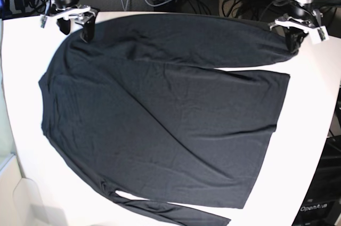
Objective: Fold the T-shirt properly
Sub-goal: 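Move the right gripper onto the other shoulder corner and grasp it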
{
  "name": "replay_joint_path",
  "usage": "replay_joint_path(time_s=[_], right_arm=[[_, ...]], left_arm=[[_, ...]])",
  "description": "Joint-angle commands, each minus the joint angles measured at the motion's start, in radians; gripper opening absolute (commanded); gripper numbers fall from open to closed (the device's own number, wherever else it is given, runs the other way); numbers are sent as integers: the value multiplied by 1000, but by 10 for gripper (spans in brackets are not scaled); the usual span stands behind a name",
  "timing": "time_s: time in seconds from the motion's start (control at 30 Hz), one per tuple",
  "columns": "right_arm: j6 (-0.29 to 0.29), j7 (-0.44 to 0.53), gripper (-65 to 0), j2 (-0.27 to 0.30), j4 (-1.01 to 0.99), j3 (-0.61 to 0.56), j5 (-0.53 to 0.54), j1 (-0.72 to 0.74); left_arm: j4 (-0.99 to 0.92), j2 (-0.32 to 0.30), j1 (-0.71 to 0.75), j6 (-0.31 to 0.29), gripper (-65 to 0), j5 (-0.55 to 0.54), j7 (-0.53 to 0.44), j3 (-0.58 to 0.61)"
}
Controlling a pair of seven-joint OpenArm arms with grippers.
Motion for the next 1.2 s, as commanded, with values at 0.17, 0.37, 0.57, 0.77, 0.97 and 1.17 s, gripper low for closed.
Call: replay_joint_path(time_s=[0.17, 0.37, 0.57, 0.77, 0.97, 1.17], right_arm=[[6, -3, -482, 11, 9, 1, 8, 14], [6, -5, -621, 14, -17, 1, 8, 46], [6, -81, -624, 14, -30, 7, 8, 76], [1, -78, -621, 15, -25, 21, 6, 65], [1, -78, -570, 14, -20, 49, 5, 53], [-1, -83, -396, 8, -19, 55, 5, 51]], left_arm=[[17, -6, 6, -4, -639, -10, -23, -3], [17, -6, 7, -4, -639, -10, -23, -3], [17, -6, 7, -3, -639, -10, -23, -3], [17, -7, 3, -3, -639, -10, -23, -3], [16, -7, 1, -3, -639, -10, -23, -3], [16, -9, 1, -1, -639, -10, -23, -3]])
